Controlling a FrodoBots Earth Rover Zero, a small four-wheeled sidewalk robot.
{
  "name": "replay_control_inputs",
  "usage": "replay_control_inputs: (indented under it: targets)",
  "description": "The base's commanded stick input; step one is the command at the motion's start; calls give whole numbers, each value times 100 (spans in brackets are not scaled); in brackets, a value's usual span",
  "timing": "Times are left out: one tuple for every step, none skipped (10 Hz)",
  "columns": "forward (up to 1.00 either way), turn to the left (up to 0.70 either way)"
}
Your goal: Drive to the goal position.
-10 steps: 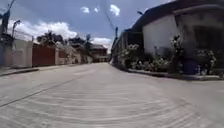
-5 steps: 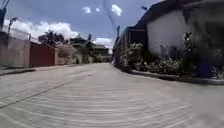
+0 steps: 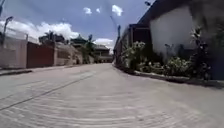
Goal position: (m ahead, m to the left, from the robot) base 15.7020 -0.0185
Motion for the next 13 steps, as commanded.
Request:
replay_control_inputs:
  targets:
    - [100,0]
    - [100,0]
    - [100,0]
    - [100,0]
    - [100,0]
    - [100,0]
    - [100,0]
    - [100,0]
    - [100,0]
    - [100,0]
    - [100,0]
    - [100,0]
    - [100,0]
